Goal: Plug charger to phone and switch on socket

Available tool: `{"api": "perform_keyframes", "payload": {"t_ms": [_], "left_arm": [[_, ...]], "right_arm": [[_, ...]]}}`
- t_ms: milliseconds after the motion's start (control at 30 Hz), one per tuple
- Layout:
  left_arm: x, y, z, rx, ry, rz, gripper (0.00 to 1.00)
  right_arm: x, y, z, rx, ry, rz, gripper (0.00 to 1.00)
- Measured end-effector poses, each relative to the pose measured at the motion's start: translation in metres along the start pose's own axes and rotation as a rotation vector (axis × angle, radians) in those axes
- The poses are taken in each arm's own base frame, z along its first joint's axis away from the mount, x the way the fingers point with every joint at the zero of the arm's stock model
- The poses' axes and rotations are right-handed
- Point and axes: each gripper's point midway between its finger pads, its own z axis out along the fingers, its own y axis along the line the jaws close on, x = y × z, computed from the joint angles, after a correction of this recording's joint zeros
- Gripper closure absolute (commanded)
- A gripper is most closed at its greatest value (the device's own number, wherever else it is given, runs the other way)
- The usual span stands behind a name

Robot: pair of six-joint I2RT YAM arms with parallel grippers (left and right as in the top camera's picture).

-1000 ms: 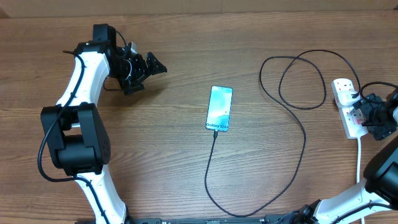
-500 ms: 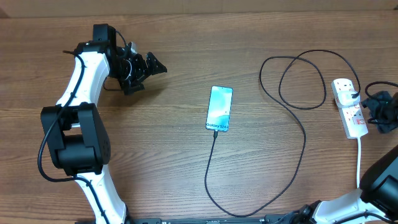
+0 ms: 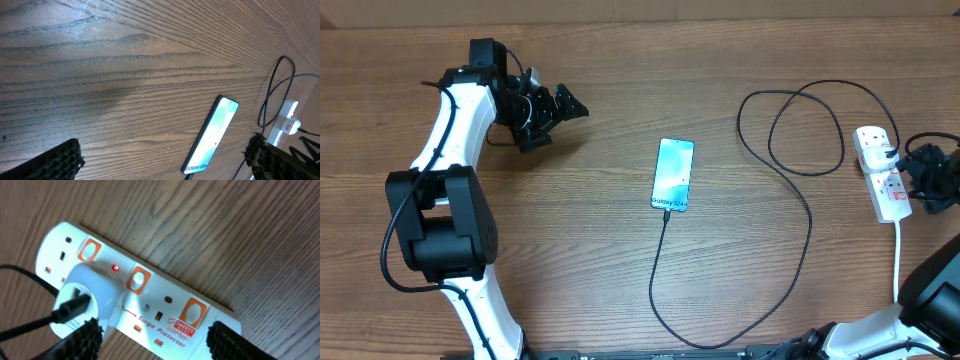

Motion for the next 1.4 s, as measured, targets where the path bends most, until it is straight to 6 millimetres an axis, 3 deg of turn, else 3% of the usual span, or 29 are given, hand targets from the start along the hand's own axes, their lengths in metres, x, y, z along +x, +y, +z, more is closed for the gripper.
{"api": "perform_keyframes", "payload": {"t_ms": [200, 1400], "left_arm": [[0.0, 0.0, 0.0, 0.0, 0.0, 0.0, 0.01], [0.0, 0.0, 0.0, 0.0, 0.0, 0.0, 0.0]], "right_arm": [[0.016, -0.007, 0.003, 0.023, 0.056, -0.002, 0.0], [0.016, -0.007, 0.003, 0.023, 0.056, -0.002, 0.0]]}}
